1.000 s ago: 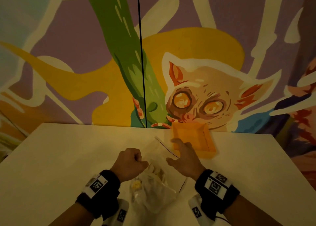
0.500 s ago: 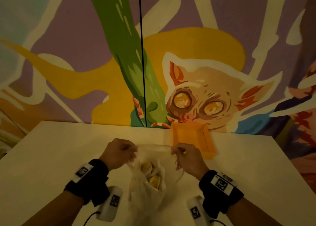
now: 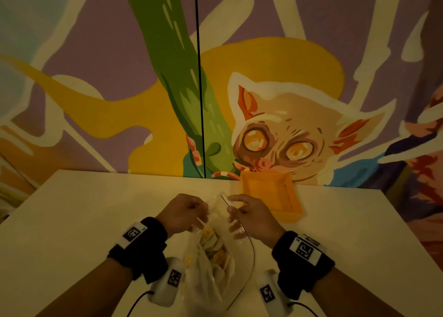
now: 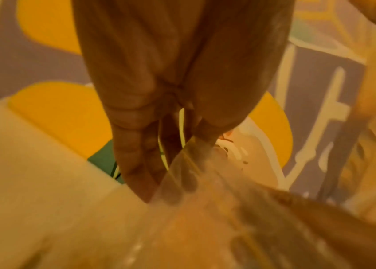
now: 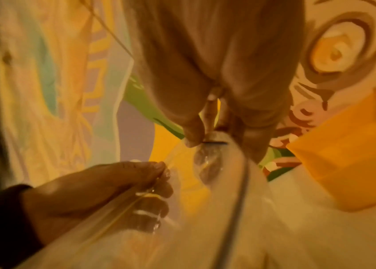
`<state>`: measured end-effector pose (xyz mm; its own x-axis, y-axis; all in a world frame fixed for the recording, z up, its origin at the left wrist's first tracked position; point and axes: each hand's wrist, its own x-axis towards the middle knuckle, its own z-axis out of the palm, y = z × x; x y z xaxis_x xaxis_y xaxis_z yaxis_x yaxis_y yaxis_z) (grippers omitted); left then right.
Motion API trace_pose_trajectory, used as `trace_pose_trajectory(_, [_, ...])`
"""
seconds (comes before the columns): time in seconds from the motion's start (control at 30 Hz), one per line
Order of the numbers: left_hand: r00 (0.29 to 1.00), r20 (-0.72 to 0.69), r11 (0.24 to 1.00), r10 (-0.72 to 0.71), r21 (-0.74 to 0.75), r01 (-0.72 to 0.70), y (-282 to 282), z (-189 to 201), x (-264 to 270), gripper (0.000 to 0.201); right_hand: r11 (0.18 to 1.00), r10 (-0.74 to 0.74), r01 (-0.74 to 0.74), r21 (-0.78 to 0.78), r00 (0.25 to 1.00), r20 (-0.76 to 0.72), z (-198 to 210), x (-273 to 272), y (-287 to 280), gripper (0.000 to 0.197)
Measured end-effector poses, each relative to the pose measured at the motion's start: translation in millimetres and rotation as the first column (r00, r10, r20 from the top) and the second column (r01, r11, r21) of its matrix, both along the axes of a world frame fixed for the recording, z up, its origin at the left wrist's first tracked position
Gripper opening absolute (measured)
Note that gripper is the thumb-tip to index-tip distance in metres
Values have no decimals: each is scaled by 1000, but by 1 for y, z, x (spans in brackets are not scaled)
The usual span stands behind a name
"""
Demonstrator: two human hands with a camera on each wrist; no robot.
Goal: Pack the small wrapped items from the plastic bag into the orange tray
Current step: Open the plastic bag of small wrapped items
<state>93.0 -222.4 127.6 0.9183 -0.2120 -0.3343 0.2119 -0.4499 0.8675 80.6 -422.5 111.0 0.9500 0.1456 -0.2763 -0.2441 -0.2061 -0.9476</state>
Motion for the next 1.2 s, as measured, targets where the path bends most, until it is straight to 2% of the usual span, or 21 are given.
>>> trace_pose_trajectory(0.07, [980, -196, 966, 33, -244, -81, -2, 1, -5, 24, 998, 33, -26, 64, 993, -115, 0, 3, 3, 14])
trace_pose_trajectory(0.1, [956, -288, 917, 49, -366, -157, -2, 1, -6, 25, 993, 74, -56, 104, 980, -183, -1, 5, 3, 18])
trace_pose_trajectory(0.17, [885, -457, 765, 84, -540, -351, 1, -3, -9, 27, 954, 168, -71, 290, 930, -326, -3, 8, 0, 24])
trace_pose_trajectory(0.23, [793, -603, 598, 88, -605, -526, 3, -10, -9, 30, 862, 212, 47, 504, 871, -443, -8, 12, -5, 25])
trace_pose_trajectory(0.3, [714, -696, 462, 69, -612, -642, 2, -18, -8, 35, 825, 203, 126, 551, 844, -497, -14, 14, -8, 30])
trace_pose_trajectory(0.4, [723, -689, 413, 55, -643, -645, -6, -30, -8, 48, 864, 146, 140, 483, 850, -507, -19, 12, -5, 42])
trace_pose_trajectory(0.47, [714, -695, 393, 84, -635, -665, -12, -37, -9, 44, 916, 58, 159, 368, 856, -513, -17, 9, -4, 38])
trace_pose_trajectory(0.53, [677, -711, 356, 190, -593, -722, -15, -42, -10, 40, 991, -29, 80, 104, 908, -419, -11, 0, -7, 32])
trace_pose_trajectory(0.57, [649, -717, 332, 254, -566, -755, -15, -45, -11, 39, 997, -38, 14, -71, 934, -354, -9, -5, -10, 36])
trace_pose_trajectory(0.63, [604, -726, 265, 330, -543, -797, -14, -48, -14, 36, 929, -11, -97, -356, 957, -290, -4, -18, -17, 45])
trace_pose_trajectory(0.67, [584, -736, 219, 342, -542, -811, -14, -49, -15, 35, 897, 15, -147, -416, 952, -305, -1, -25, -21, 47])
trace_pose_trajectory(0.73, [566, -752, 154, 338, -549, -822, -15, -52, -15, 37, 892, 56, -211, -400, 929, -365, 2, -36, -25, 44])
trace_pose_trajectory(0.8, [570, -747, 116, 342, -568, -815, -16, -55, -16, 39, 957, 32, -136, -256, 927, -374, 2, -43, -23, 34])
trace_pose_trajectory(0.87, [583, -722, 134, 372, -580, -803, -15, -56, -19, 35, 996, -73, 45, -82, 921, -384, -3, -44, -22, 33])
trace_pose_trajectory(0.9, [586, -704, 186, 401, -564, -805, -13, -56, -22, 32, 991, -118, 131, 4, 902, -415, -7, -42, -21, 35])
trace_pose_trajectory(0.93, [597, -676, 272, 433, -533, -801, -13, -53, -27, 28, 973, -143, 208, 94, 877, -459, -10, -40, -21, 37])
trace_pose_trajectory(1.0, [633, -602, 455, 486, -443, -772, -12, -49, -37, 21, 888, -146, 358, 288, 813, -563, -18, -37, -18, 30])
trace_pose_trajectory(1.07, [675, -546, 591, 496, -356, -723, -9, -47, -45, 28, 766, -132, 486, 420, 759, -637, -23, -36, -13, 20])
trace_pose_trajectory(1.13, [699, -545, 668, 464, -303, -680, -7, -42, -51, 34, 704, -156, 544, 457, 746, -648, -23, -36, -6, 20])
trace_pose_trajectory(1.2, [688, -596, 684, 414, -294, -667, -7, -36, -57, 39, 661, -202, 582, 474, 747, -633, -22, -36, 2, 24])
